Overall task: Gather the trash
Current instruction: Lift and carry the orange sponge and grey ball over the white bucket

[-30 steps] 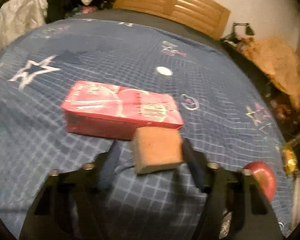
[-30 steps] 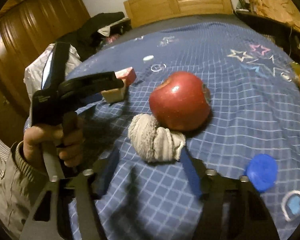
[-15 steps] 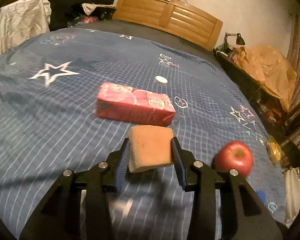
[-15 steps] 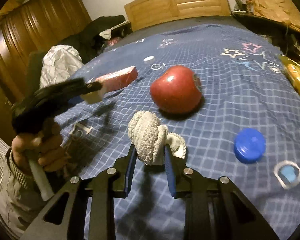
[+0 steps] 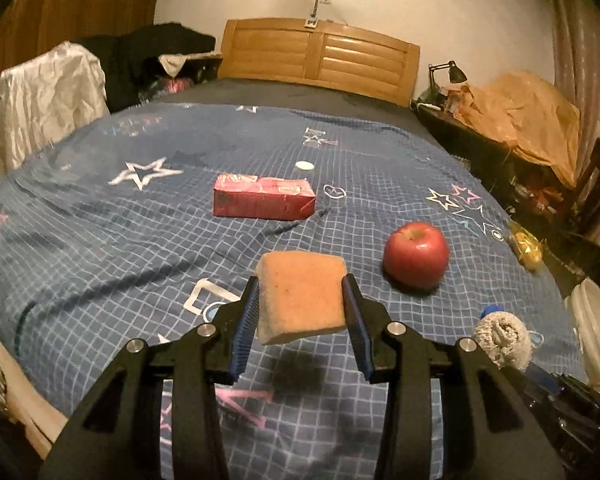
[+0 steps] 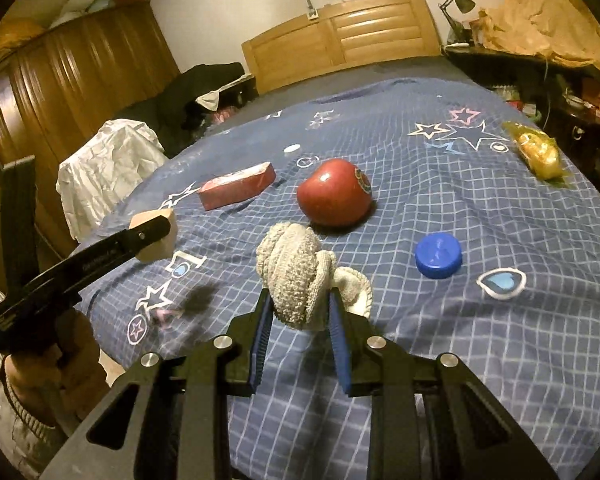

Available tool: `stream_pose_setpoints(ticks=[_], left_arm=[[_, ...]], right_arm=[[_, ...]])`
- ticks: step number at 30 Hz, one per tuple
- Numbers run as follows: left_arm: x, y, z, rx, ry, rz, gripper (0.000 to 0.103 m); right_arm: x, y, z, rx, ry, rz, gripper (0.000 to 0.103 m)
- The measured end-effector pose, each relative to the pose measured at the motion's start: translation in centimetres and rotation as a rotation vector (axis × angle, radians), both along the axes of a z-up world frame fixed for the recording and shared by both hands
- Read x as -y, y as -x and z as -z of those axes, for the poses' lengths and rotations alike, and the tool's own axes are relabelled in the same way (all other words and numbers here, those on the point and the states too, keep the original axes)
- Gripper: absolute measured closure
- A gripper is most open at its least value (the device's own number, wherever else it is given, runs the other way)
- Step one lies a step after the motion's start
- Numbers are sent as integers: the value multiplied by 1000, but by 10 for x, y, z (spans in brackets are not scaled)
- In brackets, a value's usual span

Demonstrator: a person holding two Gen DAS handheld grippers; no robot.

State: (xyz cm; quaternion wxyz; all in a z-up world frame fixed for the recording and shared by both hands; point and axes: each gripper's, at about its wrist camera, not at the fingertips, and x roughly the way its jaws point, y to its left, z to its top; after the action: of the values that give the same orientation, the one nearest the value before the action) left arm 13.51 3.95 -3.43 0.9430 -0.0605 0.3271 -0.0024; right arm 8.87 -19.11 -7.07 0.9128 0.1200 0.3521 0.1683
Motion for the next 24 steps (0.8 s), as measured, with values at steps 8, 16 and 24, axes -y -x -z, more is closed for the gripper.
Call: stream_pose_setpoints(ticks=[8,16,24], left_arm=[[17,16,-8,28,-79,-7,64],[25,23,-16,52,-110,-16,63],[41,26,-26,85,-135,-9,63]], right_arm=[[4,16,-9,33,-2,15,74],[13,26,-17,54,-7,47,74],[31,34,-29,89,-11,100,74]])
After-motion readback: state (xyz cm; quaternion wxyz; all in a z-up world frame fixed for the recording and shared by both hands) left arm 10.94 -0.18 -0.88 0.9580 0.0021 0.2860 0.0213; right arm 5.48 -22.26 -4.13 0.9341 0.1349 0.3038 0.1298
